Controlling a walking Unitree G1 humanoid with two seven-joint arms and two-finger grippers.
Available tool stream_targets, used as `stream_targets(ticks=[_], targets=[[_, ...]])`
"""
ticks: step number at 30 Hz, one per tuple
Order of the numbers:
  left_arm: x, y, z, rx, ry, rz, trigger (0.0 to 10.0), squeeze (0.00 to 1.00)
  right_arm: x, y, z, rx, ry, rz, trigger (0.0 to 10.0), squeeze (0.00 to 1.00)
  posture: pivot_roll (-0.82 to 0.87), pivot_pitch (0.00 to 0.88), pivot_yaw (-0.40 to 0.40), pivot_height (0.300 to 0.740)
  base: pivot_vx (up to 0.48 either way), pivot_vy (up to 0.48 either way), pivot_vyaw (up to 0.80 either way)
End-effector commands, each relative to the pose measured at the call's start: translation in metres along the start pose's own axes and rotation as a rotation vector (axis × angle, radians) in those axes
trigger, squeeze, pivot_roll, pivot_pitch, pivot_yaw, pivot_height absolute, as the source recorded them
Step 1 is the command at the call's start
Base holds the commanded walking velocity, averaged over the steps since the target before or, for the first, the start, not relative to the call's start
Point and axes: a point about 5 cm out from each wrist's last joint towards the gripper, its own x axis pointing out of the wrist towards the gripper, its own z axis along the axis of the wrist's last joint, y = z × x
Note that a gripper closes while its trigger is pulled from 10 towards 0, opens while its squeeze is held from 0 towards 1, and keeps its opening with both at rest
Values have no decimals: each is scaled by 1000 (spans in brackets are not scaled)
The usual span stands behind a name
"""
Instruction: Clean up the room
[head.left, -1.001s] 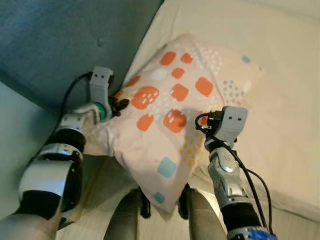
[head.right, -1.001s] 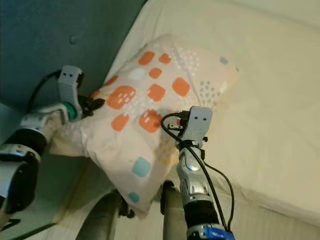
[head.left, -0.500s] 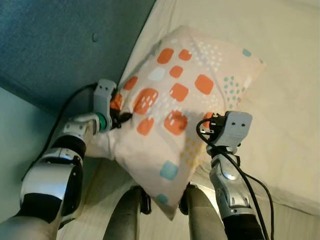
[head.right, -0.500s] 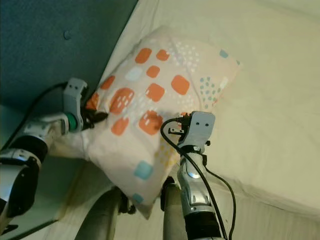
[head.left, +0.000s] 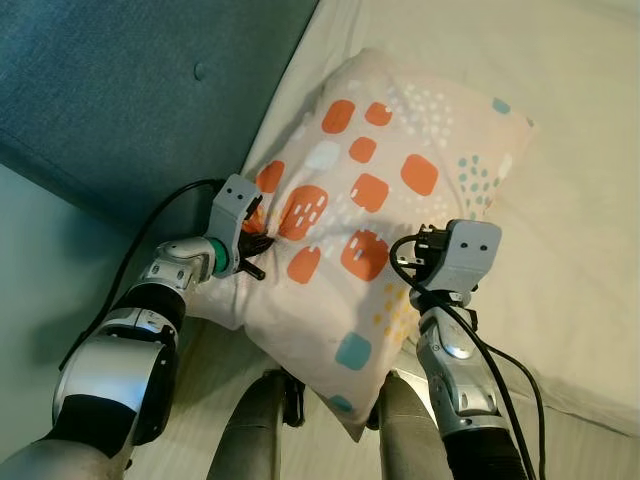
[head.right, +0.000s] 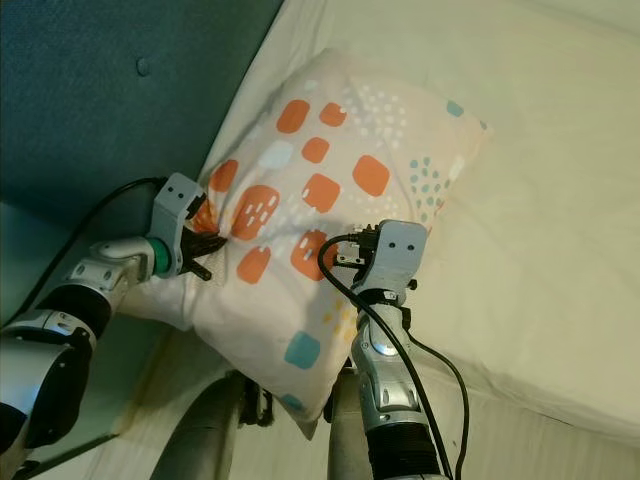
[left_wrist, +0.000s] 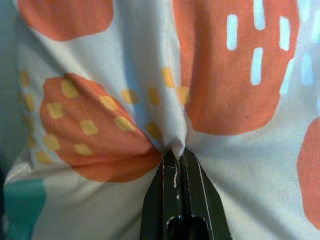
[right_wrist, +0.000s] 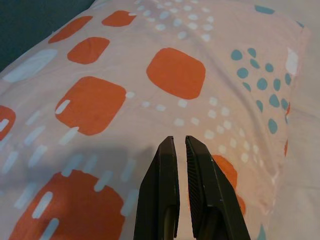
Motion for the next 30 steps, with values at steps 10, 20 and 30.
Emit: stream_targets(ticks=[10,20,30], targets=[[-4,-11,-4,65,-36,-207,0,0,-3,-7,-8,12,46,-36,10000,0,-105,418,131,726,0,0,0],[-28,-4,33,240,-195,-244,0,0,-1,-9,-13,30,72,-74,10000,0,-79,398,134,726,0,0,0],[-41,-17,50,272,-269,-293,0,0,-16,-35,-38,136,236,-381,10000,0,-66,383,136,726,0,0,0]])
